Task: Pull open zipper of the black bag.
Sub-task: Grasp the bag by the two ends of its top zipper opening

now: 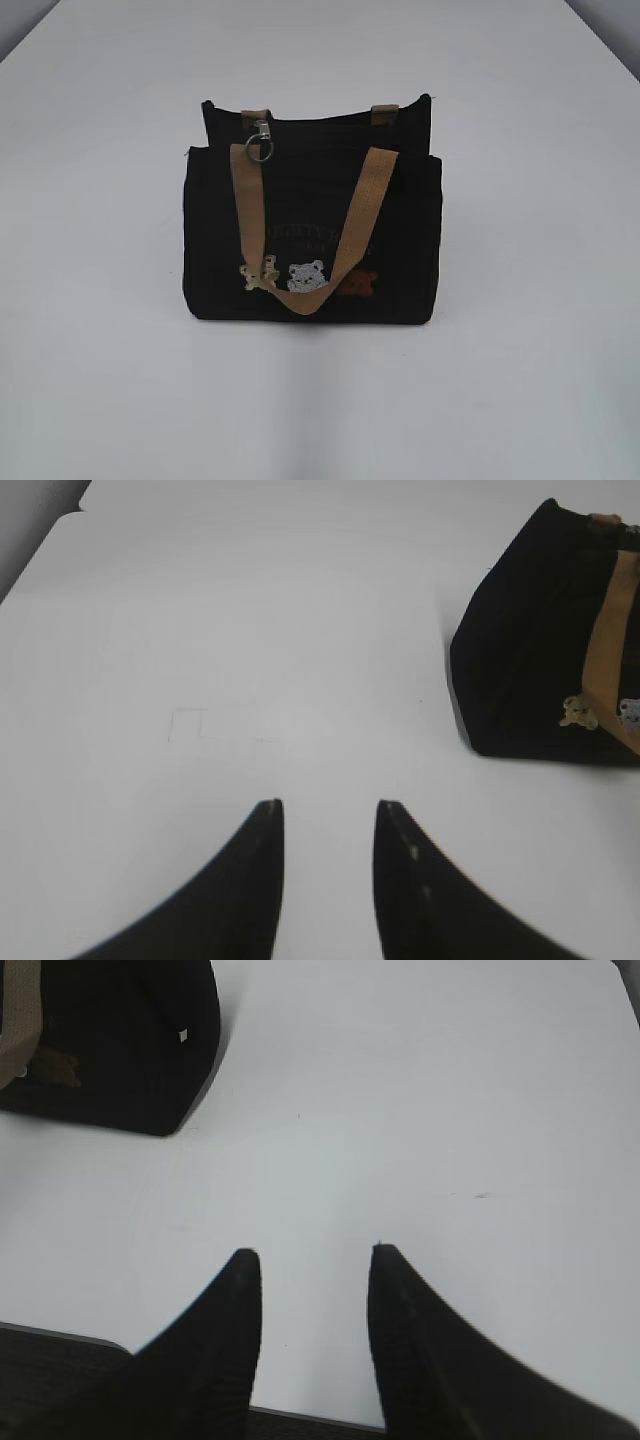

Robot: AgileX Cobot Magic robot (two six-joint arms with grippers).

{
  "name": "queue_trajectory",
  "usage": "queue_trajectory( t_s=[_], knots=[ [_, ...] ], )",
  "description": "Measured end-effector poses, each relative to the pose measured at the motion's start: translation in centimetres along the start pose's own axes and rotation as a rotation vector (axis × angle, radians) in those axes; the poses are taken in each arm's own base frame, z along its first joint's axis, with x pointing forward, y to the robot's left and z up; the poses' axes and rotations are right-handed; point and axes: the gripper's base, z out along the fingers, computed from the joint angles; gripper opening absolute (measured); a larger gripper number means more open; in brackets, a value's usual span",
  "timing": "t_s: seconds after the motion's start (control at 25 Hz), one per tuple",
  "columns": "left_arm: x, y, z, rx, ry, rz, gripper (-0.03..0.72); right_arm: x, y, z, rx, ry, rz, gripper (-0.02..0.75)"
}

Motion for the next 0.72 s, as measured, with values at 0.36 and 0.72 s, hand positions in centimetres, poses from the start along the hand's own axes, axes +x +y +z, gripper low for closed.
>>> queue_trajectory(
  t_s=[0.36,0.72],
  knots=[
    [0.0,0.0,0.0,0.0,0.0,0.0,0.236,0.0,0.0,0.0,0.0,0.0,0.0,0.289],
    [0.0,0.0,0.0,0.0,0.0,0.0,0.235,0.0,0.0,0.0,0.0,0.0,0.0,0.289]
  ],
)
